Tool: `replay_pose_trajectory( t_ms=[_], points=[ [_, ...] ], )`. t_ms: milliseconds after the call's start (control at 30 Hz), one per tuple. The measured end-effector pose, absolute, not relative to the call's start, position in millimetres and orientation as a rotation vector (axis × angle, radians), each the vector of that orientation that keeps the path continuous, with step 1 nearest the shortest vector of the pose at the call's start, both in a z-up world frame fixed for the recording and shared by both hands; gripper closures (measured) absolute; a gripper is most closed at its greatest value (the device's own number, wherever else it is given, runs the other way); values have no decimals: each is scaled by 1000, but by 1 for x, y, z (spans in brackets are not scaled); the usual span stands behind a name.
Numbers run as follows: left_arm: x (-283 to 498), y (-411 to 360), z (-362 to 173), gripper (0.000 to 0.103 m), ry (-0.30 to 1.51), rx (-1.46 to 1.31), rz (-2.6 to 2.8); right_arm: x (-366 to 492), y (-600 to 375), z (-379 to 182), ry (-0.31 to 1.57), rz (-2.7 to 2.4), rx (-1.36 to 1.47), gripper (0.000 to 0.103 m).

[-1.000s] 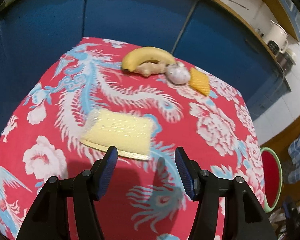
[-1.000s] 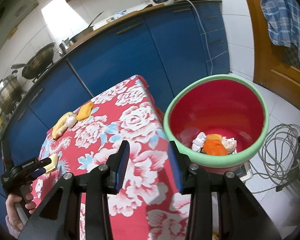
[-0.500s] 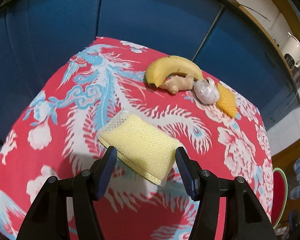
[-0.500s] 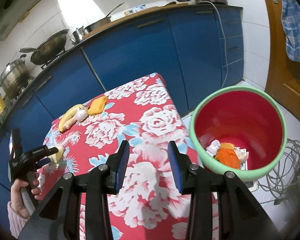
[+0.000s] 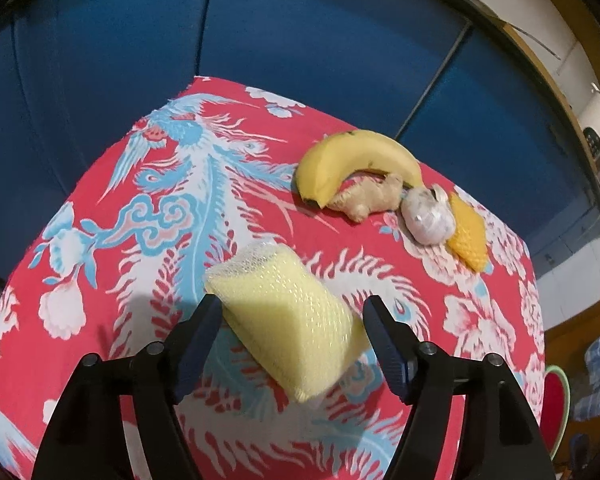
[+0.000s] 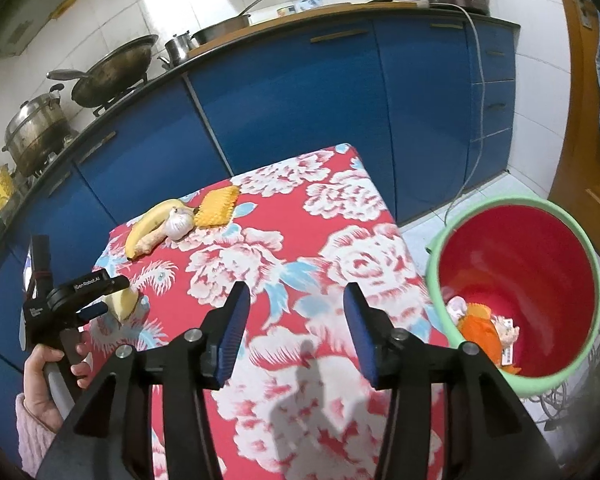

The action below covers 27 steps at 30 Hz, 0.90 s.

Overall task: Collect trash
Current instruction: 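Grasp the yellow sponge with the left tool while the right tool grasps the yellow mesh pad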

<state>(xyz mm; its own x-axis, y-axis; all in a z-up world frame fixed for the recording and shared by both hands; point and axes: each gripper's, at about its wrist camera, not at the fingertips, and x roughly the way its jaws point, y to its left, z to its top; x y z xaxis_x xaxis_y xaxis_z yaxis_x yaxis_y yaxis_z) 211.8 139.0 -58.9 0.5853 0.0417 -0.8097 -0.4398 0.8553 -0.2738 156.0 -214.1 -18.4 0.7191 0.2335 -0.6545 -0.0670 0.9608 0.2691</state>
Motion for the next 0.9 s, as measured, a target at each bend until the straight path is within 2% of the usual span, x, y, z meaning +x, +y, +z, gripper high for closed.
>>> replay_pose_trajectory(
  t_ms=[367,533,900],
  points=[
    [219,122,-63,29,932,-345,274,219,-166,-26,792,201,184,48],
    [215,119,-64,42,904,-308,265,251,-141,-40,833,204,161,48],
    [212,119,-65,46,862,-289,242,309,-95,-71,897,235,156,48]
  ],
)
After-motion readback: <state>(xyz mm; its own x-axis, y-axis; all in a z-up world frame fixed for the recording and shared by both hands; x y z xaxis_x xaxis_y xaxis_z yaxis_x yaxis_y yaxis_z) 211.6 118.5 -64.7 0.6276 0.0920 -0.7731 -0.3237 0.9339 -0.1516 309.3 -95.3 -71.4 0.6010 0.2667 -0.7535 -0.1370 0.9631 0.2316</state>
